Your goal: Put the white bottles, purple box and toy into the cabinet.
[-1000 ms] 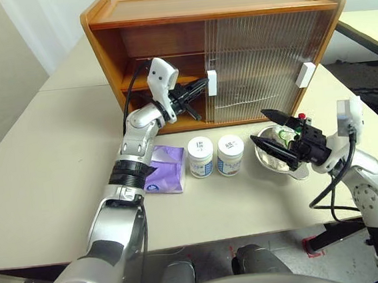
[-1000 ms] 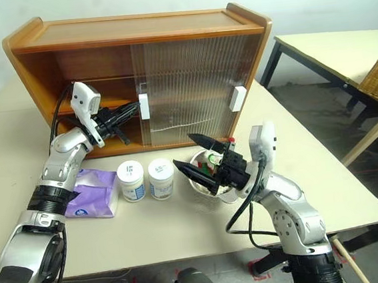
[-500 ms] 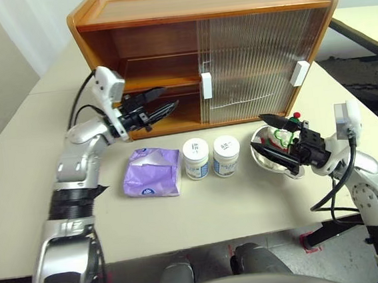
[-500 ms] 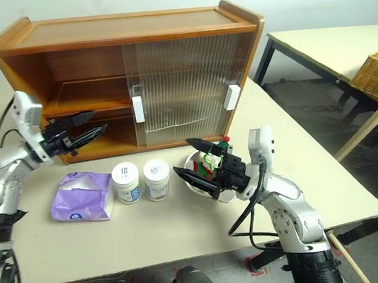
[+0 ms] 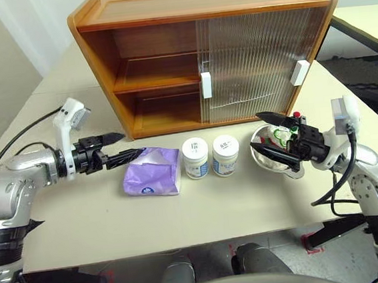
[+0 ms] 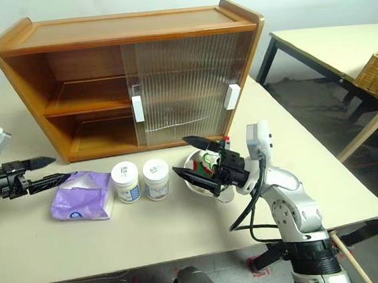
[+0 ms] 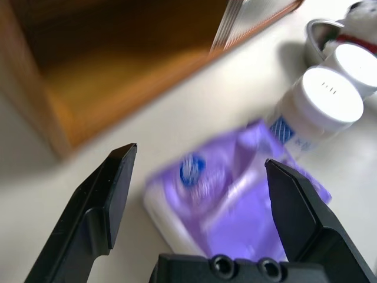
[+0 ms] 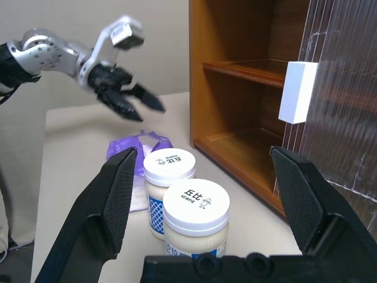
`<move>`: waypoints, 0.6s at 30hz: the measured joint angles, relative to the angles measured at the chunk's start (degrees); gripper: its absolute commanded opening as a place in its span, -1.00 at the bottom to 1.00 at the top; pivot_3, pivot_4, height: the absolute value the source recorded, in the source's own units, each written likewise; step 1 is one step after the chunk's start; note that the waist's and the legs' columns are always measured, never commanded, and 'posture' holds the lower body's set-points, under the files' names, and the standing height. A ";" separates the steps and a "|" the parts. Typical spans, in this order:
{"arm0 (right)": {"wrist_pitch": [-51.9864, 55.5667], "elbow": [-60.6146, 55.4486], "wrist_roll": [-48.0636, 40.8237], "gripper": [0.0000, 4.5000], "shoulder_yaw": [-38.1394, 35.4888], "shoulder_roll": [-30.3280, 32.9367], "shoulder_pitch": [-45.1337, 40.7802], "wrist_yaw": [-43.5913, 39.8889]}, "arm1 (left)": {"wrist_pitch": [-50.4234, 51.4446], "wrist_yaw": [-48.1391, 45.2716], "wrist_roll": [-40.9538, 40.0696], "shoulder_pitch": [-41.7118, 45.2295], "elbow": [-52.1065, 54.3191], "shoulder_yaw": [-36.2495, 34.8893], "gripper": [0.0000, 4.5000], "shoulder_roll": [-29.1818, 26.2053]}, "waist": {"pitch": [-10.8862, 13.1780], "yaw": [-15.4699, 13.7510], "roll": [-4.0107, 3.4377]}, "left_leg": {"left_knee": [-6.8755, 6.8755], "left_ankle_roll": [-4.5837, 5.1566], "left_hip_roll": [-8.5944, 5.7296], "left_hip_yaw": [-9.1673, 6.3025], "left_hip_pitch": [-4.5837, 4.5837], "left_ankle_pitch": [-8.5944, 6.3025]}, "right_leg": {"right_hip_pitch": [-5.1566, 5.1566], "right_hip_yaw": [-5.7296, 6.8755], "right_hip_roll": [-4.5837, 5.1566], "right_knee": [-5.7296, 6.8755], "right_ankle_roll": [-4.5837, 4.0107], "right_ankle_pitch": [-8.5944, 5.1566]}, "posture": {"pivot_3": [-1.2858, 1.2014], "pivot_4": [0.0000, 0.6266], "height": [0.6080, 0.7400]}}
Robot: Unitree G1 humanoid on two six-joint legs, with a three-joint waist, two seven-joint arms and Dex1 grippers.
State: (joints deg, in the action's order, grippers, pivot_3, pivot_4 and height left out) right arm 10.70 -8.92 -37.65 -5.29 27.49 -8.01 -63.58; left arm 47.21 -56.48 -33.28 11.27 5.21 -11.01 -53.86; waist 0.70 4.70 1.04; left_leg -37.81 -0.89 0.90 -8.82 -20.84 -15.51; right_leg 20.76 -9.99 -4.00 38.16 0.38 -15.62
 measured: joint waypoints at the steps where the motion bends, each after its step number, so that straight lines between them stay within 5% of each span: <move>1: 0.01 0.06 0.00 1.00 0.00 0.01 -0.02 0.00 | 1.35 0.21 -0.65 -0.63 0.23 -0.10 0.99 0.08 | 0.00 -0.09 0.00 | 0.00 -0.03 0.06 -0.02 0.00 0.00 | 0.09 -0.02 0.00 0.00 -0.08 0.03 | -0.03 -1.00 1.00; 11: 0.44 0.01 -0.23 1.00 -0.03 0.32 -0.06 -0.34 | 7.28 4.39 0.24 -2.17 1.12 4.43 0.99 2.38 | -0.18 -0.38 -0.25 | 0.02 -0.16 0.30 -0.02 -0.04 0.02 | 0.17 0.03 -0.21 0.07 -0.38 0.15 | -0.04 -1.00 1.00; 18: 1.05 -1.97 -0.63 1.00 -0.05 0.27 0.52 -0.19 | 7.79 5.31 1.43 -1.31 -0.29 5.36 0.15 3.12 | -0.20 -0.55 -0.28 | 0.00 -0.20 0.32 0.03 0.00 0.03 | 0.17 0.09 -0.25 0.06 -0.38 0.15 | -0.04 -1.00 1.00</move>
State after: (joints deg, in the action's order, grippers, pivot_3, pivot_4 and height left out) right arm 11.75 -10.90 -38.28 -5.34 27.76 -7.49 -63.76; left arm 55.00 -51.18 -31.85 9.96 4.91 -5.65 -50.75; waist 0.49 4.15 0.76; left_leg -37.80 -1.09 1.22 -8.79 -20.85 -15.48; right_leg 20.93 -9.90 -4.24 38.22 0.01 -15.48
